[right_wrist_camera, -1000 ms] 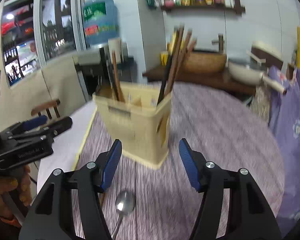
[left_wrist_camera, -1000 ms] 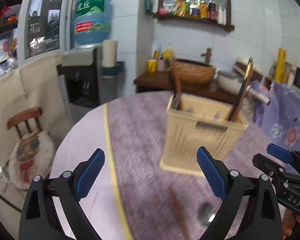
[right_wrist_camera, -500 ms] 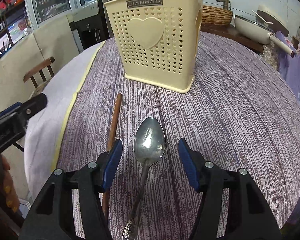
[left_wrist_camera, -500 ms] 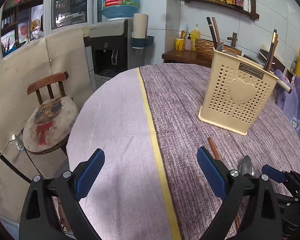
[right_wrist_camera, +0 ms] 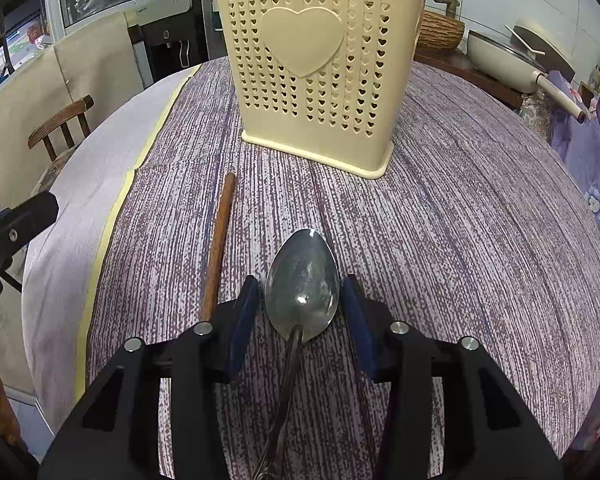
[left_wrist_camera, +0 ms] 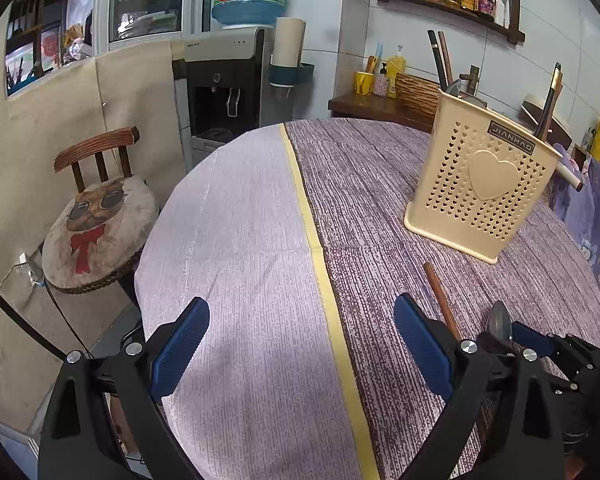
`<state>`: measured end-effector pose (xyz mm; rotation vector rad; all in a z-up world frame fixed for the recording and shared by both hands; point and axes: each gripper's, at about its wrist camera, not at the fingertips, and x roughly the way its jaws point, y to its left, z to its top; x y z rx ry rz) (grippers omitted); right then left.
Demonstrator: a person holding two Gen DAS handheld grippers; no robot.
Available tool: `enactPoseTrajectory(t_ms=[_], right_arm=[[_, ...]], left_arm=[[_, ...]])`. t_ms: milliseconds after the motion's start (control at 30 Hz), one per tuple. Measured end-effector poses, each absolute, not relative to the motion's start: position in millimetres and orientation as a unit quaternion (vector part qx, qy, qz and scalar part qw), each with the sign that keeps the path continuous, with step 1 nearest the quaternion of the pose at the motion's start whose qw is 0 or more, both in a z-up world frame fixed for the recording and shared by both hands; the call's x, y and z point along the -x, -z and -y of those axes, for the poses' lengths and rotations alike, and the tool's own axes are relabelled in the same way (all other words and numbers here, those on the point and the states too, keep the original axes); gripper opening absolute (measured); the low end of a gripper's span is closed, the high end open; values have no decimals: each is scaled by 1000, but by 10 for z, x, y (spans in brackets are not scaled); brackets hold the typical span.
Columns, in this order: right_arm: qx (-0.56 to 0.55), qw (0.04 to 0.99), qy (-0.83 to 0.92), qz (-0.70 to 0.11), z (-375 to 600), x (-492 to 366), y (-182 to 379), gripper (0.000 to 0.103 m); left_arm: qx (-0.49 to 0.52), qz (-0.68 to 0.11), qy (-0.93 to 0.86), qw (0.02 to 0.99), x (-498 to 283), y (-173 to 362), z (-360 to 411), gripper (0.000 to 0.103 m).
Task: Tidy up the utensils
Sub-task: 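Close right tool on the silver spoon while left tool closes on the wooden chopstick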
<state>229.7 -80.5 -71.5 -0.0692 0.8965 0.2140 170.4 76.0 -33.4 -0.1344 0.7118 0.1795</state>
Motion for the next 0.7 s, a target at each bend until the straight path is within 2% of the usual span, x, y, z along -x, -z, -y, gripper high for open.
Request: enactPoseTrajectory(t_ms=[33,233,367,467,533,633,700], right_arm=[[34,895,-104,-432,800,-2306,714,38],[9,894,-122,-430,932,-2297,709,38],[-13,897,-115,-427,1136,-2287,695,38],[-27,900,-102,-422,1325,-2283,665,38],[-33,903,-95,-418,1410,-2272,638,38],[-39,905,-90,-415,1512,-2268,616,38],[-42,905,-89,-414,1562,-2275,618,38]], left_arm=[[65,-349,-86,931,-1705,345,-748,92],[63,-368,-51,926,-1777,414,-582,92],[61,-383,-8,922,-1865,446,-389,86],[50,-400,17,915,-1969,488,-200,72],[41,-411,30,910,-2034,520,-80,56],[29,-428,43,902,-2147,586,102,45],[19,-437,44,898,-2202,632,199,41]])
